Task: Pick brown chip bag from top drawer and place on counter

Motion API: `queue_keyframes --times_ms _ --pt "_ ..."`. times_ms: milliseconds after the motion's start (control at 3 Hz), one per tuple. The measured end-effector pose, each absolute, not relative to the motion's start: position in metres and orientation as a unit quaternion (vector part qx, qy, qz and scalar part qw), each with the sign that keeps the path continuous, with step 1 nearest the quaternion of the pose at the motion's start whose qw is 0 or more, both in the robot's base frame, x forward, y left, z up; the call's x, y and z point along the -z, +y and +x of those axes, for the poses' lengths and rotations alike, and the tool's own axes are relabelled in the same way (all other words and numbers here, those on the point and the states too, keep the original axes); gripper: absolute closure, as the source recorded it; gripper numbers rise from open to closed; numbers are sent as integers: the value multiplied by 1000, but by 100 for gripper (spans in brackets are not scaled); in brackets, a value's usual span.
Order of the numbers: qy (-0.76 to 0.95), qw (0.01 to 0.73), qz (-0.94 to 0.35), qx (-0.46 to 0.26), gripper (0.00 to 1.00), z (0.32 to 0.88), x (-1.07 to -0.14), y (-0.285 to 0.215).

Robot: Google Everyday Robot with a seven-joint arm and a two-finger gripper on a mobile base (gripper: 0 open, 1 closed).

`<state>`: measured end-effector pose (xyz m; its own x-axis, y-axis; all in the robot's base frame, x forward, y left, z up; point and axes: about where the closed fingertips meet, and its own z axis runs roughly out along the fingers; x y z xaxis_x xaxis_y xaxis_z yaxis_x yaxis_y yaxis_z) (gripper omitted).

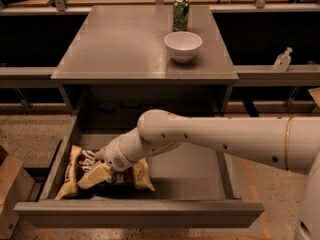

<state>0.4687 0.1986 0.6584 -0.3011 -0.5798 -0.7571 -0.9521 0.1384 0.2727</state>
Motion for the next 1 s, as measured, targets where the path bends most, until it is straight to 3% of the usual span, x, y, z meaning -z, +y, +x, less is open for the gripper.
queue_keyframes --times_ms 333,667,1000 --pt "714 257 -534 -373 8 472 -663 195" --pt "716 265 -528 -372 30 475 -664 189" --pt "718 275 -519 -373 62 478 -662 181"
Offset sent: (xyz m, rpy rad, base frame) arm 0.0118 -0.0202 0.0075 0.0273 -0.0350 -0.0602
